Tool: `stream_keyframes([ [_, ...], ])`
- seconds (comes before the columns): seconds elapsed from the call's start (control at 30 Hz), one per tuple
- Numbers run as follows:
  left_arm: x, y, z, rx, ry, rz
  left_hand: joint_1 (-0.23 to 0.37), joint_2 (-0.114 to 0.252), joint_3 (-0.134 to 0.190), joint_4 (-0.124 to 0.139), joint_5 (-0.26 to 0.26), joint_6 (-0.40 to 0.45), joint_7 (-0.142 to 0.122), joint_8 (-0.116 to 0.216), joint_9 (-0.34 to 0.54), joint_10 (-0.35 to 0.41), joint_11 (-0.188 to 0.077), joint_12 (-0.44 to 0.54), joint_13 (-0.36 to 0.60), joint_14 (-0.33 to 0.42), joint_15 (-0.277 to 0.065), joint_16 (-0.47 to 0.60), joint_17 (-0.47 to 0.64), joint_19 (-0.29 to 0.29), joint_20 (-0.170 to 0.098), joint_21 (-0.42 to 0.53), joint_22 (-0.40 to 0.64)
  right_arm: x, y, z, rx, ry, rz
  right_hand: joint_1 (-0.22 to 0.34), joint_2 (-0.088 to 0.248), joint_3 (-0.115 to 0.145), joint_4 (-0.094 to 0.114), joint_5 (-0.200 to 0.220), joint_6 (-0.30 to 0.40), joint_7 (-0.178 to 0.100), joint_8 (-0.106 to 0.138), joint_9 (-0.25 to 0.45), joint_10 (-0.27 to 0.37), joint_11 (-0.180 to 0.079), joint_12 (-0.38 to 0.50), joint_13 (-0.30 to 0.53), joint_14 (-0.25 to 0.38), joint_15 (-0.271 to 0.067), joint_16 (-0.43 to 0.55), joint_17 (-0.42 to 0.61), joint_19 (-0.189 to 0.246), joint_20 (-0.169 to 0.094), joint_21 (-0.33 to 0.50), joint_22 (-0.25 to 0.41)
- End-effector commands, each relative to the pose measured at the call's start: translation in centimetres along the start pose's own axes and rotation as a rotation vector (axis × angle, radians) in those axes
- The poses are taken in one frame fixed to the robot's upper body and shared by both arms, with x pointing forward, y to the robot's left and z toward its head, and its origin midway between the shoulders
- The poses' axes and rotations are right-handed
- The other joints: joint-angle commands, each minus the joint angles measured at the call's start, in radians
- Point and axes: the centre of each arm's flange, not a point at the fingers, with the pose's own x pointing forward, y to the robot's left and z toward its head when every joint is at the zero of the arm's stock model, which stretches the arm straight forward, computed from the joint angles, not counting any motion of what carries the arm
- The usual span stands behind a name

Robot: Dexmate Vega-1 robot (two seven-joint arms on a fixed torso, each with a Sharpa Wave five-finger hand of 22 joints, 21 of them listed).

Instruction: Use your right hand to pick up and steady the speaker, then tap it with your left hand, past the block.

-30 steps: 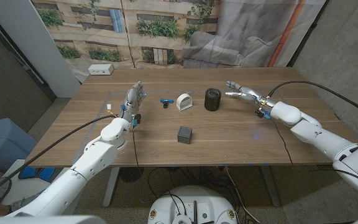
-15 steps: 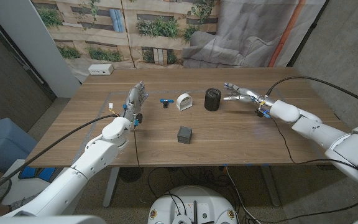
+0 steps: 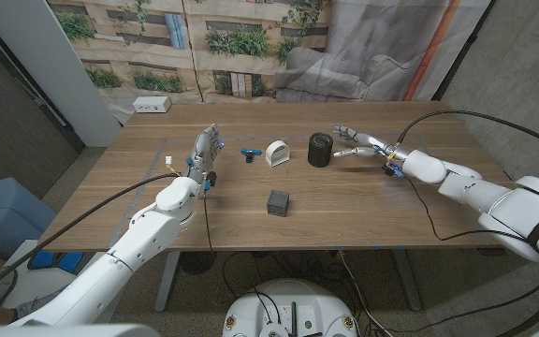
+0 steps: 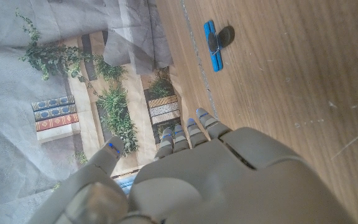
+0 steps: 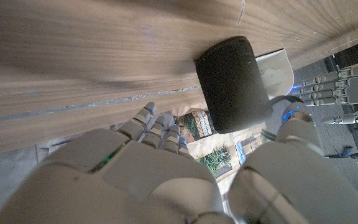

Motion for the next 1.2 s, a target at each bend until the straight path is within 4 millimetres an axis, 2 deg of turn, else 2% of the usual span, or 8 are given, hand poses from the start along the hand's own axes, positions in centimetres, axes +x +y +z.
stream_keyframes([
  [0.03,-0.5,-0.6,-0.1,0.014,0.022,0.004,-0.010,0.067,-0.001,0.007,0.004,0.000,0.003,-0.003,0.004,0.012,-0.002,-0.001,0.006,0.011,0.000,0.005,0.003,0.010,-0.051,0.003,0.005,1.0,0.3,-0.1,-0.042,0.028,0.035,0.023,-0.005,-0.010,-0.001,0.004,-0.042,-0.014,0.009,0.003,0.012,-0.005,0.009,0.002,-0.002,-0.043,-0.003,0.001,0.004,-0.038,0.002,0.002],
  [0.23,-0.7,-0.7,-0.1,0.019,0.029,0.004,-0.010,0.067,-0.002,0.009,0.004,-0.002,0.004,-0.004,0.004,0.016,-0.001,-0.001,0.006,0.014,0.001,0.006,0.003,0.010,-0.052,0.002,0.005,1.3,0.5,0.2,-0.033,0.020,0.038,0.038,-0.008,-0.025,0.002,0.003,-0.043,-0.020,0.008,0.003,0.007,-0.005,0.005,0.003,-0.013,-0.043,-0.008,0.002,0.004,-0.042,0.000,0.002],
  [0.63,-1.6,-0.9,-0.3,0.021,0.046,0.011,-0.010,0.066,-0.004,0.015,0.006,-0.003,0.002,-0.004,0.004,0.046,0.008,0.006,0.006,0.043,0.005,0.009,0.002,0.017,-0.052,0.001,0.005,2.4,1.4,0.8,-0.046,0.019,0.062,0.061,-0.007,-0.053,0.006,0.001,-0.045,-0.011,0.007,0.004,0.006,-0.002,0.003,0.004,-0.008,-0.040,-0.006,0.003,0.008,0.001,0.001,0.004],
  [1.2,-1.6,-1.0,-0.6,0.017,0.055,0.008,-0.009,0.066,-0.005,0.018,0.006,0.000,0.006,-0.003,0.004,0.055,0.006,0.006,0.006,0.051,0.005,0.008,0.001,0.019,-0.052,0.000,0.004,3.4,2.7,1.0,-0.021,0.039,0.050,0.095,-0.001,-0.085,0.010,0.003,-0.023,-0.023,0.017,0.006,0.031,-0.002,0.009,0.007,0.016,-0.046,0.000,0.003,0.006,0.003,0.000,0.005],
])
